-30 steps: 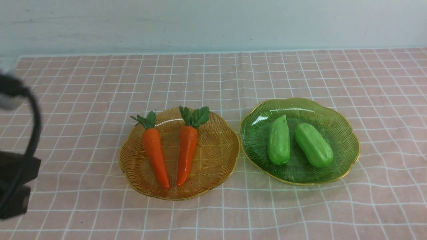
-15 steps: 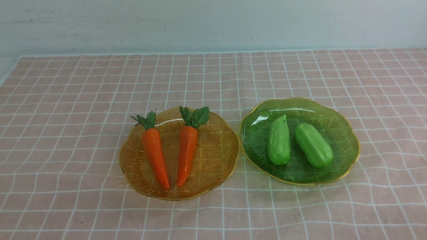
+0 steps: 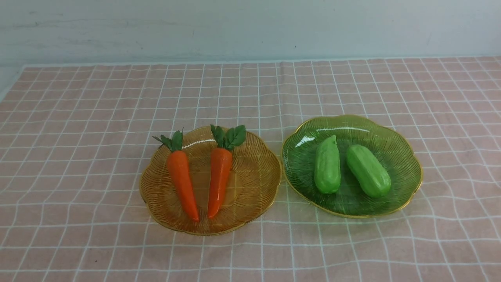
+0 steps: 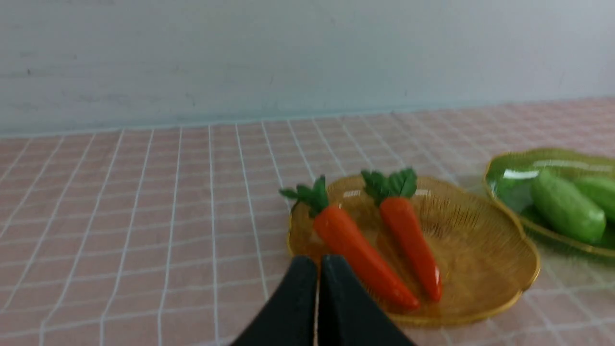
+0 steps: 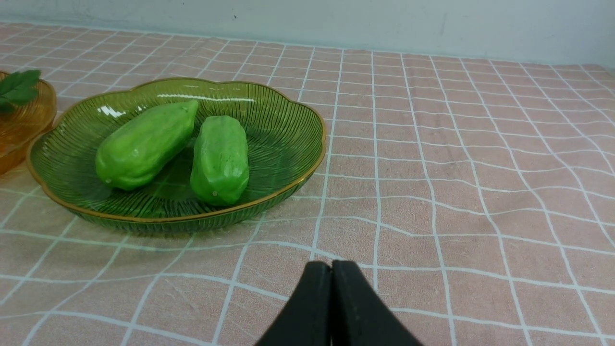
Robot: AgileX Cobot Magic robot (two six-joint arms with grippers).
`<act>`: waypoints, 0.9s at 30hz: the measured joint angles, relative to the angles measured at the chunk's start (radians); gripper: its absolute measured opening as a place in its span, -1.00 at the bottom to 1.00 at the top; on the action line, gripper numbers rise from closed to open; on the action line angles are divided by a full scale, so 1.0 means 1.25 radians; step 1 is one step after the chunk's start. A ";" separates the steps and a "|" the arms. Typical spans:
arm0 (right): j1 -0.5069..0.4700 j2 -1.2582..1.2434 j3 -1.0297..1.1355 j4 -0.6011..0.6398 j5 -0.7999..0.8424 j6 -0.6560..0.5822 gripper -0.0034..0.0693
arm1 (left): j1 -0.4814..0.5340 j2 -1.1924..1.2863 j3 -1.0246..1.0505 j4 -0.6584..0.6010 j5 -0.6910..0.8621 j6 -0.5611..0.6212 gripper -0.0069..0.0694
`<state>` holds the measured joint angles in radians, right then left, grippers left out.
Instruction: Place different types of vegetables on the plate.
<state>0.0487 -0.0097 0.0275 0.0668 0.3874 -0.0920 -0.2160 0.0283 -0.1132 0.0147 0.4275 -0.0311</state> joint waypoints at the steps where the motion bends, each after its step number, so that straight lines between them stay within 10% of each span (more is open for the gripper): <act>1: 0.000 0.000 0.000 0.000 0.000 0.000 -0.95 | 0.013 0.001 0.016 -0.012 -0.010 0.016 -0.83; 27: 0.000 0.000 0.000 0.000 0.000 0.000 -0.95 | 0.125 -0.033 0.113 -0.066 -0.054 0.118 -0.83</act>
<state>0.0487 -0.0097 0.0275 0.0668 0.3874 -0.0920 -0.0602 -0.0128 0.0276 -0.0678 0.3604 0.1163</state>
